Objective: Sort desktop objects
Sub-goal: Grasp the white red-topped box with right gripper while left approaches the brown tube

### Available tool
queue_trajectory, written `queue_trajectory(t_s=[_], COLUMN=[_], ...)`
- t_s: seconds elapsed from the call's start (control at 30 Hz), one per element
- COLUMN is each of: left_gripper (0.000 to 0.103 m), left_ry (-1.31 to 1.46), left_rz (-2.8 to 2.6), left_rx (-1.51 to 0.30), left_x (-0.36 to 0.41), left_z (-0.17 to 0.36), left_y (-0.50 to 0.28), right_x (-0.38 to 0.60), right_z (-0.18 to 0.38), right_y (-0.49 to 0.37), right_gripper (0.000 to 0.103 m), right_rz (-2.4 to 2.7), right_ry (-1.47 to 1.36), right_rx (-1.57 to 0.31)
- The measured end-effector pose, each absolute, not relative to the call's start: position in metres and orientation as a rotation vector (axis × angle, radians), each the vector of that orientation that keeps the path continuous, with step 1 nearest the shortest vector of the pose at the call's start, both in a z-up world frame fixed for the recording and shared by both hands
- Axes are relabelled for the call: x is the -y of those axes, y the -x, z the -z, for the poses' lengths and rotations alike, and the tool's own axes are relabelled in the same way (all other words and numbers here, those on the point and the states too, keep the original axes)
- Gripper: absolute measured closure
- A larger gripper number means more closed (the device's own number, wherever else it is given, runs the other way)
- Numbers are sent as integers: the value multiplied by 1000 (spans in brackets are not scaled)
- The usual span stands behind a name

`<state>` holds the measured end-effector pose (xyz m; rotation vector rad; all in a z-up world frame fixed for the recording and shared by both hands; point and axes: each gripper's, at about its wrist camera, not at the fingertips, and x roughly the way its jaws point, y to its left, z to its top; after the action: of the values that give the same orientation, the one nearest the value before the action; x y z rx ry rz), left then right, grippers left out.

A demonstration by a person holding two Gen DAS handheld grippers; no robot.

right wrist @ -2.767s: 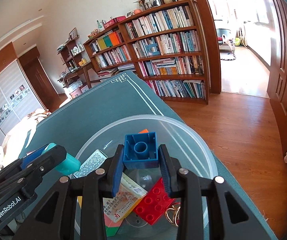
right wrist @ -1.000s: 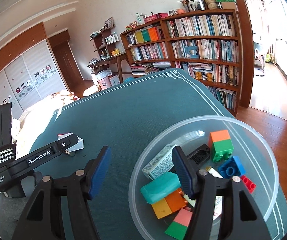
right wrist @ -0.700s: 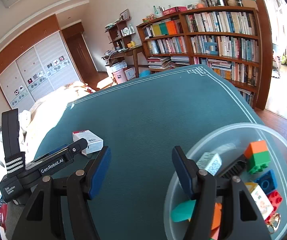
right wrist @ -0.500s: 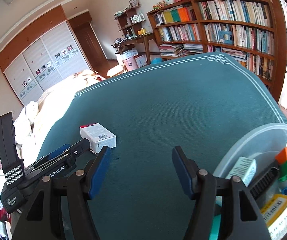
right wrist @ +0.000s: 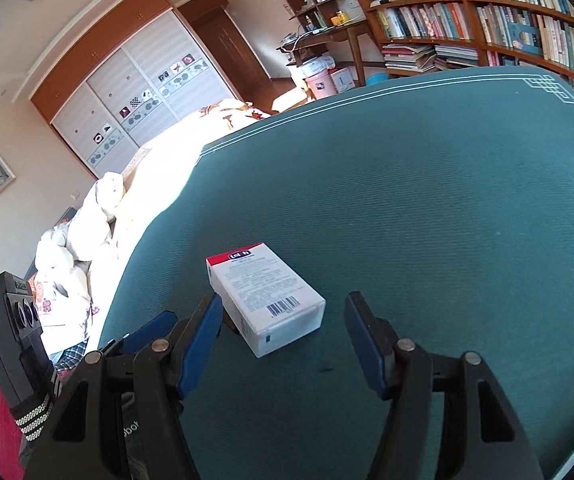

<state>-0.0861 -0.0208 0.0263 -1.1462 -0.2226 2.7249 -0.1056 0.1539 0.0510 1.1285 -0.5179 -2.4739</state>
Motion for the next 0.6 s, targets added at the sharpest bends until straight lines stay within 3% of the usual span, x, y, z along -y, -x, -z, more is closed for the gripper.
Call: queue_trajectory(t_s=[0.6], left_gripper=[35], left_ry=[1141], left_rz=[-2680], left_rx=[226], left_x=[16], left_z=[-25], left_y=[83], right_x=[-156], right_z=[-40], right_y=[106], right_gripper=[43], right_rz=[2605], right_ry=[-1221], right_rx=[436])
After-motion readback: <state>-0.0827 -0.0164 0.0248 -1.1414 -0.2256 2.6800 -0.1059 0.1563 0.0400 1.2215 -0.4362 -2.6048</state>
